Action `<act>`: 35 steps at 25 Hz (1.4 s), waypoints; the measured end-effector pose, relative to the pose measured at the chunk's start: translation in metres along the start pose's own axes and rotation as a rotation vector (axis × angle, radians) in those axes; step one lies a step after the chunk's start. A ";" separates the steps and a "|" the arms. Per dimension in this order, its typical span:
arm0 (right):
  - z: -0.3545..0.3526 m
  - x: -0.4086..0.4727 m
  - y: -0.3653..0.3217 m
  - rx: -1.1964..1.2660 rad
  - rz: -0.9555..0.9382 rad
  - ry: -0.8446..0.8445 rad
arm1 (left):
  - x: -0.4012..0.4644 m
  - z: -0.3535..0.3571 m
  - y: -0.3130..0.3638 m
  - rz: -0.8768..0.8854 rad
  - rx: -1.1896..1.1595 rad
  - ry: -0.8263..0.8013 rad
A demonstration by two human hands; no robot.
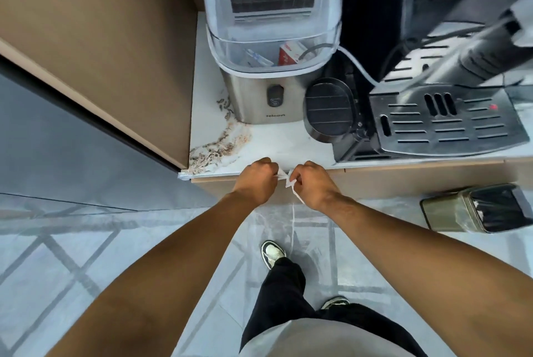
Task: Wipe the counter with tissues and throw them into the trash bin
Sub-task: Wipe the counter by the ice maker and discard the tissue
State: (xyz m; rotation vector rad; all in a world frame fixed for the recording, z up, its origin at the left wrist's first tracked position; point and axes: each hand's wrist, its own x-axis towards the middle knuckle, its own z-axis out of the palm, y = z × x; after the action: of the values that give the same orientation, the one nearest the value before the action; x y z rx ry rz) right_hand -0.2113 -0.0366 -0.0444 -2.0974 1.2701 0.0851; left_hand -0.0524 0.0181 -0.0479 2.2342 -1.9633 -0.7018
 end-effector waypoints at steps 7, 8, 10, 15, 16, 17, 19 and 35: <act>-0.033 -0.074 0.067 0.357 0.157 0.112 | -0.015 0.023 0.101 0.006 -0.161 -0.014; -0.035 -0.080 0.073 0.386 0.172 0.114 | -0.016 0.026 0.107 -0.007 -0.173 -0.022; -0.048 -0.114 0.110 0.463 0.247 0.186 | -0.018 0.038 0.150 0.030 -0.164 -0.063; -0.075 -0.207 0.219 0.552 0.445 0.341 | -0.013 0.074 0.280 0.137 -0.134 -0.123; -0.080 -0.222 0.235 0.577 0.475 0.364 | -0.012 0.081 0.302 0.155 -0.124 -0.134; -0.087 -0.239 0.256 0.598 0.507 0.395 | -0.011 0.090 0.328 0.194 -0.116 -0.144; -0.100 -0.269 0.297 0.607 0.564 0.456 | -0.005 0.107 0.379 0.271 -0.104 -0.164; -0.229 -0.306 0.548 0.700 0.953 0.675 | 0.168 0.209 0.649 0.539 -0.063 -0.343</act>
State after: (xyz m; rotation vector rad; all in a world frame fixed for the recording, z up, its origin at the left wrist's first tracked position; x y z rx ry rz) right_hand -0.8765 -0.0983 -0.0314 -0.8052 2.1931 -0.6060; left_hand -0.7176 -0.2059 -0.0494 1.5028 -2.4966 -1.0871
